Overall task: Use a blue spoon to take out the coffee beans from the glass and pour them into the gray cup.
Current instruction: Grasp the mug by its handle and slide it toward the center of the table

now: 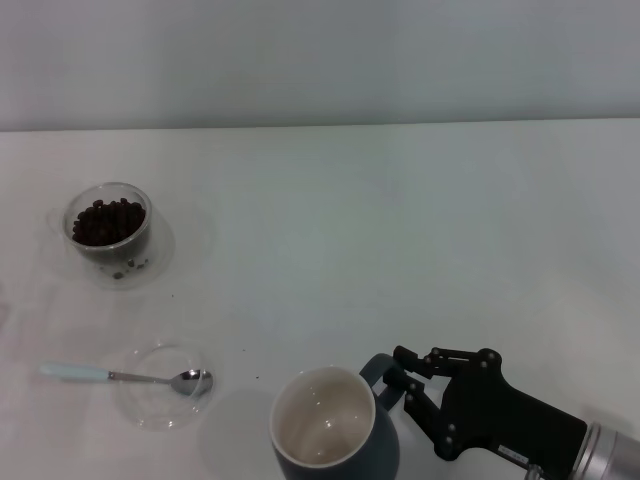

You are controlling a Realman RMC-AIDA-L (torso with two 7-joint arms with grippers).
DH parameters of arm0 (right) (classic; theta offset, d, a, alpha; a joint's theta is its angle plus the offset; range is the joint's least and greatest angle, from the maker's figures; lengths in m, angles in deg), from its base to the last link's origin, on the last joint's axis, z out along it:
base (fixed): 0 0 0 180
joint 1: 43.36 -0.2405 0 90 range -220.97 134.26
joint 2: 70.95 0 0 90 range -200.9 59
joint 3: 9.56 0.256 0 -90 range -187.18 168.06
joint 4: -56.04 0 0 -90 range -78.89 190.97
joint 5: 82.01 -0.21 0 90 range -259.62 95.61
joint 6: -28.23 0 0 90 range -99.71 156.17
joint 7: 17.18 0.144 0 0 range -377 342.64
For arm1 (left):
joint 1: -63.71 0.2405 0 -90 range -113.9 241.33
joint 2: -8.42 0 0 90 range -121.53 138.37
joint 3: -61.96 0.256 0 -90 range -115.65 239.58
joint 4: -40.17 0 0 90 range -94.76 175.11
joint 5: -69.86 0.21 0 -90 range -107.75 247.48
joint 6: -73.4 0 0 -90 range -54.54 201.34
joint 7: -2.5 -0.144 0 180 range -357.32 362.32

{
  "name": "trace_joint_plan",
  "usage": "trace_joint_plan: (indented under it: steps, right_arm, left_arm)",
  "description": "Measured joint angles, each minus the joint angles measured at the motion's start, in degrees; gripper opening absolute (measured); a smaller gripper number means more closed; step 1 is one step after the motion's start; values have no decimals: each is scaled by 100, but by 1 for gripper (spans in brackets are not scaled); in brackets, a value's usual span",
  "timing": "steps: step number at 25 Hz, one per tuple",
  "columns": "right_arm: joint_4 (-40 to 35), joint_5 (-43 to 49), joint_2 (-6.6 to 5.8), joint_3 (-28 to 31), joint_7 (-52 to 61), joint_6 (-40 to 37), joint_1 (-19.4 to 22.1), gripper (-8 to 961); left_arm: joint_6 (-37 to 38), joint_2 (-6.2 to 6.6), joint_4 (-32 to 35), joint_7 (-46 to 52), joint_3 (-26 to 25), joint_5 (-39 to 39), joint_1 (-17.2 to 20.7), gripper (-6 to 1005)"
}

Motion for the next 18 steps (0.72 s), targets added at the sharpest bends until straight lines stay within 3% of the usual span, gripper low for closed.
trace_joint_plan:
  steps: [18]
  right_arm:
    - [-435, -392, 0, -366, -112, 521, -40, 162]
  left_arm:
    - [0, -6, 0, 0, 8, 0, -4, 887]
